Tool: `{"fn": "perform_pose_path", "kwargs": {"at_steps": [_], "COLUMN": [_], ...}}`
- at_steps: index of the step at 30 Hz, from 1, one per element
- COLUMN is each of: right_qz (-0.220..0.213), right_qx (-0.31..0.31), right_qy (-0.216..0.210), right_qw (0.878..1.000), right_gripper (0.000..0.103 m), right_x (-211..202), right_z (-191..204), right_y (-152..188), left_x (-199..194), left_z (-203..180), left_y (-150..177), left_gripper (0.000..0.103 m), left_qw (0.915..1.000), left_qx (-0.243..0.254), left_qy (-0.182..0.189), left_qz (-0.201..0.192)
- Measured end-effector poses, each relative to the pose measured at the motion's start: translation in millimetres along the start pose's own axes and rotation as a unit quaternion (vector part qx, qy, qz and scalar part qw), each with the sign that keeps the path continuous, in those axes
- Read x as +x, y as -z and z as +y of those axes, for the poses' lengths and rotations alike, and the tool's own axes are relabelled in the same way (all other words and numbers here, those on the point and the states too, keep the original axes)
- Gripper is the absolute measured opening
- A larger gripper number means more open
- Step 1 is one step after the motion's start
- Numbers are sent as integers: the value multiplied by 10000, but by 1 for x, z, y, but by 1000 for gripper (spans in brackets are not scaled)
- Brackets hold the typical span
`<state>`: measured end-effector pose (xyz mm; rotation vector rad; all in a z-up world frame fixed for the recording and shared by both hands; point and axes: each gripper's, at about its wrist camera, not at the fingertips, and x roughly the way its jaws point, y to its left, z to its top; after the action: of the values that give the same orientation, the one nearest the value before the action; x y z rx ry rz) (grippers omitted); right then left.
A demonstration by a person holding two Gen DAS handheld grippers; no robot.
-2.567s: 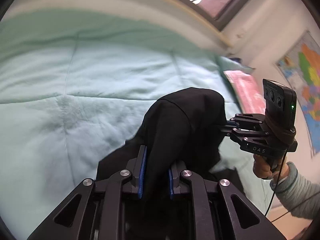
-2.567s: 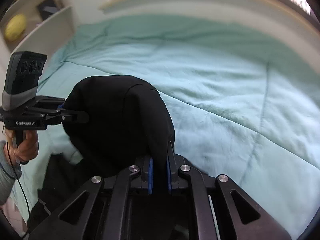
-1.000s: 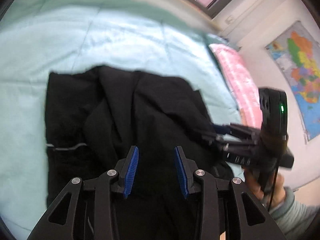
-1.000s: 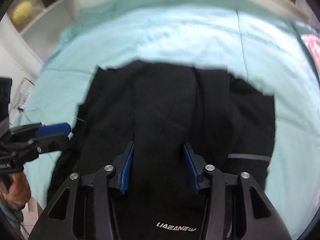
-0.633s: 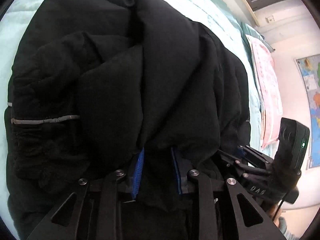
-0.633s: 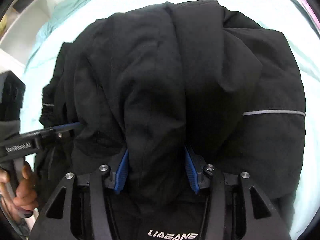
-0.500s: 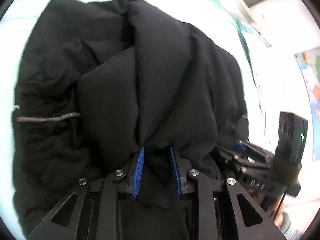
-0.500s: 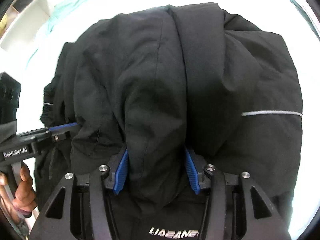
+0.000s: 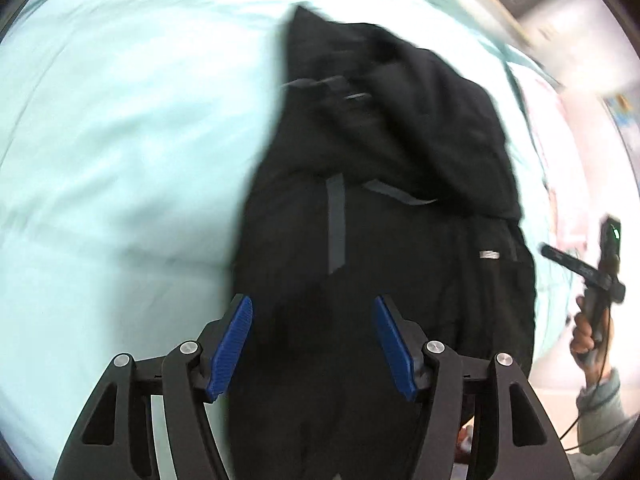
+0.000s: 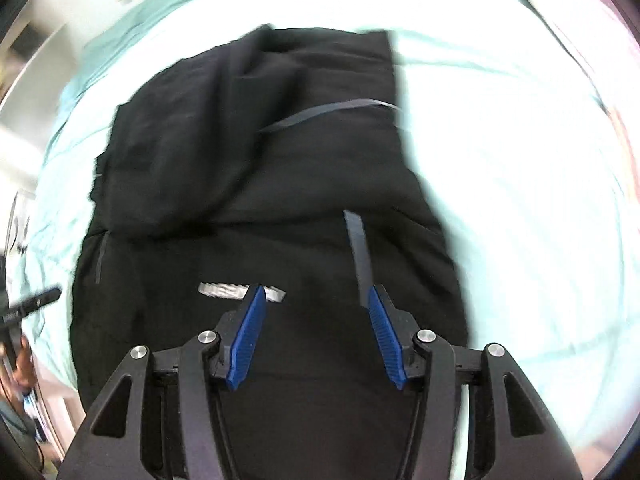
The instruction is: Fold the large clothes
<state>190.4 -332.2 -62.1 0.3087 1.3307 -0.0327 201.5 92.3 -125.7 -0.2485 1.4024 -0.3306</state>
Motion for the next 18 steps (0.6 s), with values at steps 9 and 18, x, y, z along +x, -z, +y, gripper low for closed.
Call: {"fn": "perform_pose_path", "kwargs": {"at_steps": [9,18], "right_qz": [532,1123], "right_qx": [570,805], "right_qy": [408,227], "right_qw": [9961,9901], "right_gripper": [56,56], "right_x": [-1,8], "right_z": [-75,-106], "right_y": [53,107], "left_x": [30,64], "left_z": [55,47], "left_y": [57,73], "left_gripper": [63,63], "left_qw": [9933,9848], "left_qx": [-972,-1003], "left_qy": [381,1009], "left_qz": [494,999]}}
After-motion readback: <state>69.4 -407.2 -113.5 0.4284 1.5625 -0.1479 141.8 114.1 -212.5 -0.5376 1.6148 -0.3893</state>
